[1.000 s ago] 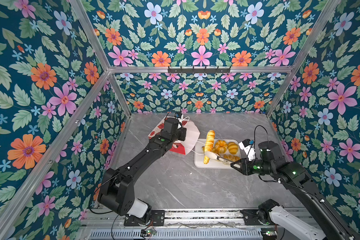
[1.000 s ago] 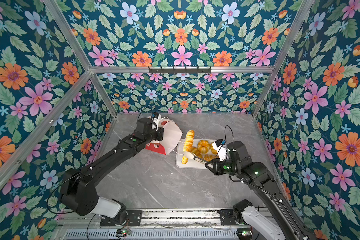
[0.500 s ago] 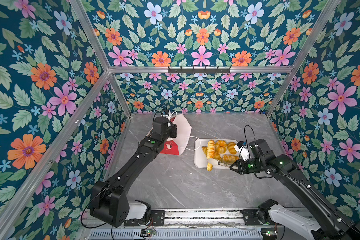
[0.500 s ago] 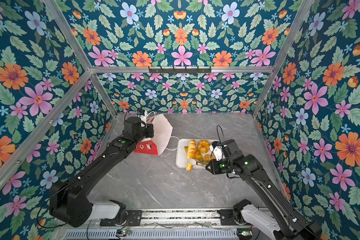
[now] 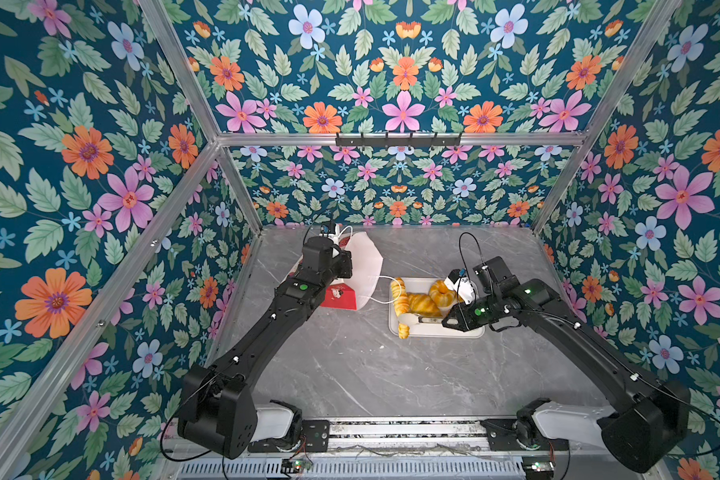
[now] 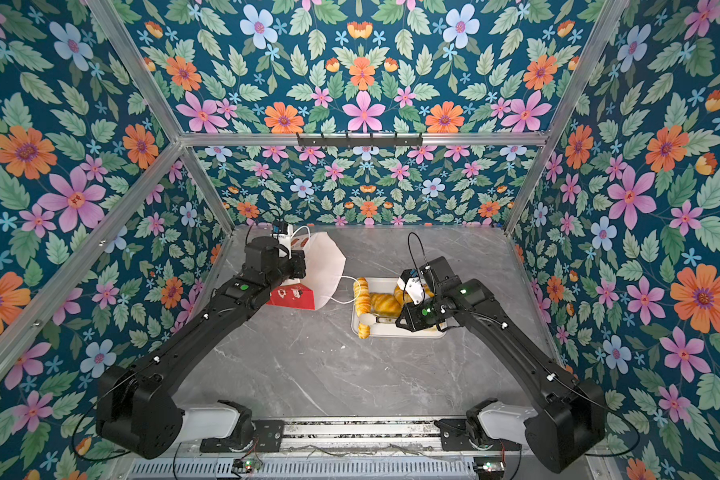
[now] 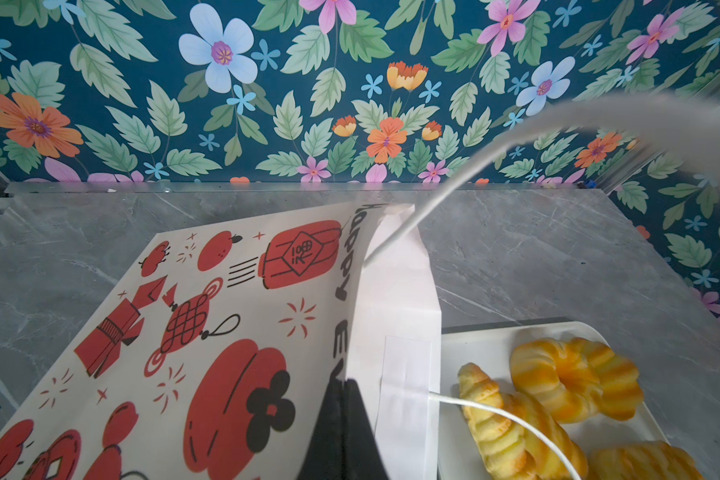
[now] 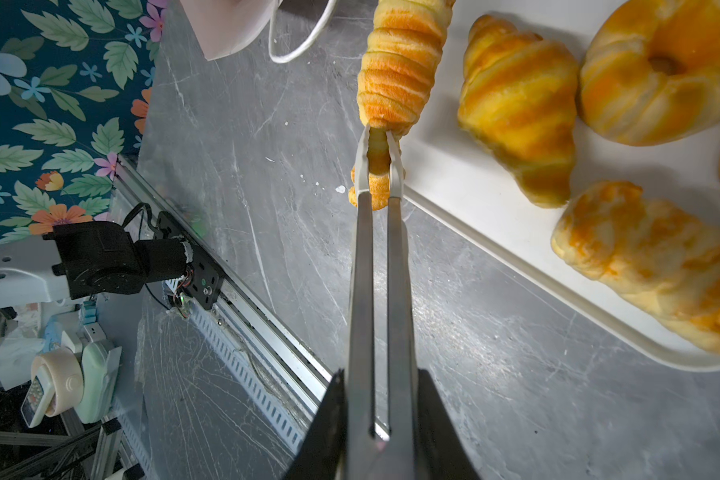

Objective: Take the fake bread out of the paper bag
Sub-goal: 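Carry the striped roll over the white tray and lower it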

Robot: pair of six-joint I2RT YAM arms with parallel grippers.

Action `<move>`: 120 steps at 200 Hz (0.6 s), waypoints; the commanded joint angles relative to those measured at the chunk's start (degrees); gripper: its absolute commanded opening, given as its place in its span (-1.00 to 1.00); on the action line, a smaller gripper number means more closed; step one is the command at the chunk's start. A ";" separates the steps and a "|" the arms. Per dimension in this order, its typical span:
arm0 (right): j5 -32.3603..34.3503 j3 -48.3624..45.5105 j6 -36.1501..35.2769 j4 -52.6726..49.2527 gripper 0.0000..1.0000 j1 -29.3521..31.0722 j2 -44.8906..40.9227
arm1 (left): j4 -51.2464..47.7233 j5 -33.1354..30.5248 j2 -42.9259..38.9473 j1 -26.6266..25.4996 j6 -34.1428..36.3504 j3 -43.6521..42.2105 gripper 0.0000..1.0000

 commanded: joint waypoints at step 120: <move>4.55 8.25 0.35 -2.64 -0.45 -0.05 9.60 | 5.35 4.03 -0.43 2.85 -0.58 -3.84 -1.00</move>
